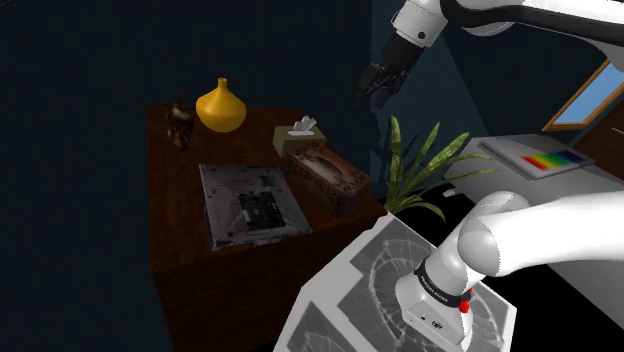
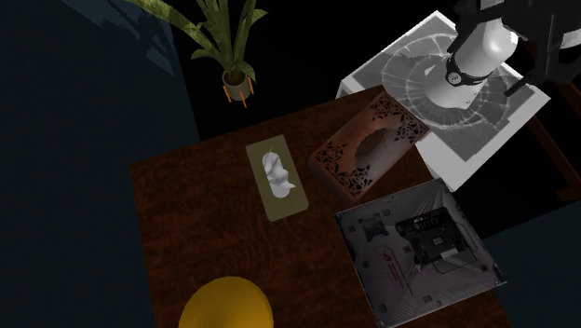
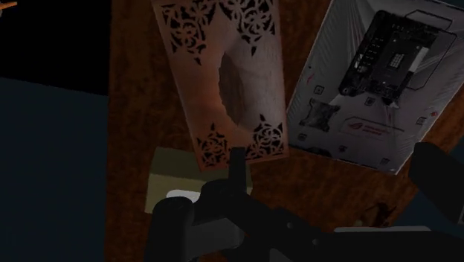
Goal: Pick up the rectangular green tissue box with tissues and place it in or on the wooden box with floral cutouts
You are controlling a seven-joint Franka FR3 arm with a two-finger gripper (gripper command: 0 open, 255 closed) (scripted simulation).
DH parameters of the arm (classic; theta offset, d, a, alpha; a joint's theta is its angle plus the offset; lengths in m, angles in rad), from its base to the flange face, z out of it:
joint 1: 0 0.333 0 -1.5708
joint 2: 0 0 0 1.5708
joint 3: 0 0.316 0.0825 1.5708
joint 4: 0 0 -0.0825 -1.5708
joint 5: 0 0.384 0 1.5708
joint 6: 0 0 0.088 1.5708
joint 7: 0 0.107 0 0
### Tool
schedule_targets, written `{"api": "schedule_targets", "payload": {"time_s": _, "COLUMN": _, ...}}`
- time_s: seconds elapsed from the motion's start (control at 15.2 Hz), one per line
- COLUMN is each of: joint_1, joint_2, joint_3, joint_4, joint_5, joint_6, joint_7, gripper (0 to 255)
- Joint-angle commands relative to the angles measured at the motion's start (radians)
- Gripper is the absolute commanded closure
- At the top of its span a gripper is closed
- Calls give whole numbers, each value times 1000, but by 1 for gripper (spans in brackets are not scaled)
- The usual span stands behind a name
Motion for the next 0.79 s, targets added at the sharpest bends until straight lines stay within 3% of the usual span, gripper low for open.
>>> {"api": "schedule_targets", "payload": {"time_s": 0.0, "joint_1": -17, "joint_2": 49, "joint_3": 11, "joint_4": -12, "joint_5": 17, "joint_6": 80, "joint_7": 50, "gripper": 0}}
{"api": "schedule_targets", "payload": {"time_s": 0.73, "joint_1": -100, "joint_2": 372, "joint_3": 43, "joint_4": 1, "joint_5": 85, "joint_6": 479, "joint_7": 283, "gripper": 0}}
